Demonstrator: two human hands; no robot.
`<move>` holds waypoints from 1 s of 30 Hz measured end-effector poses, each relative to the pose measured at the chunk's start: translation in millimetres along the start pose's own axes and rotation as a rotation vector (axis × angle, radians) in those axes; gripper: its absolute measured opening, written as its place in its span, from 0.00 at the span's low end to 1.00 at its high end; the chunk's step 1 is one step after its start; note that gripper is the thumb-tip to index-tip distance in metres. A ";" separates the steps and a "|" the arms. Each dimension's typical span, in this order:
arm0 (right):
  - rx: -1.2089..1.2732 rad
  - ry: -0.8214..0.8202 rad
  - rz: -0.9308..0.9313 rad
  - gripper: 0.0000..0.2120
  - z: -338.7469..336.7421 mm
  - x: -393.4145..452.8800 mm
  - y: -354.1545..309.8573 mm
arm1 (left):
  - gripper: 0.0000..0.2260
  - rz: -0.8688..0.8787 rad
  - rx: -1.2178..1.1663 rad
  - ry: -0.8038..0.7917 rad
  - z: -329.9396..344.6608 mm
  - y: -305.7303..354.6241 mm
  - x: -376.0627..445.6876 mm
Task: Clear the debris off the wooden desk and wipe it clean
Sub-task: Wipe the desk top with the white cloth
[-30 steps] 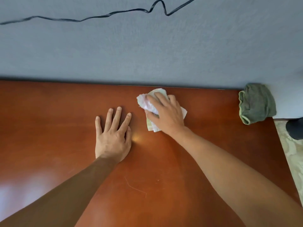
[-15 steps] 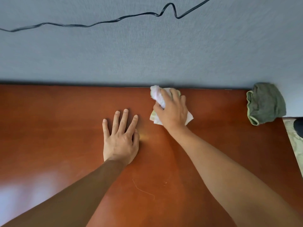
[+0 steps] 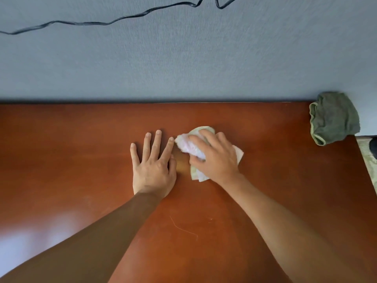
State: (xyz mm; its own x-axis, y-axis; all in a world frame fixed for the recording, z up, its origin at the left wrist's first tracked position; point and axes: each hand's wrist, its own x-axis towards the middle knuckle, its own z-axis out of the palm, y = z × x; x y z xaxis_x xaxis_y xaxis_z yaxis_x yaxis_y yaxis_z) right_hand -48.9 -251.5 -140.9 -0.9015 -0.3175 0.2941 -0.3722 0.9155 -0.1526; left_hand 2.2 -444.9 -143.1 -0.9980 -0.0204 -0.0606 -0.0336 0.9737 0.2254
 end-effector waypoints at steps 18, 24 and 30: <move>0.013 0.038 0.422 0.20 -11.4 -15.4 24.1 | 0.26 -0.007 0.002 -0.008 0.0 0.1 1.0; 0.003 0.020 0.265 0.19 -9.1 -47.1 -20.7 | 0.25 -0.008 0.007 -0.018 -0.3 0.3 1.4; -0.039 0.051 0.295 0.19 -3.4 -50.2 -22.0 | 0.26 -0.007 0.026 -0.039 -2.1 2.8 0.3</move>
State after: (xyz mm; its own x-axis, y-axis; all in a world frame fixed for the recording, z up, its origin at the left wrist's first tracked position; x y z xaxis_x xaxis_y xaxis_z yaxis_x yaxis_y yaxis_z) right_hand 5.2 -254.8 -149.1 -0.9568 -0.0241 0.2898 -0.0859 0.9755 -0.2025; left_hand 1.7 -442.7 -140.5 -0.9948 -0.0184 -0.1000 -0.0381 0.9791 0.1996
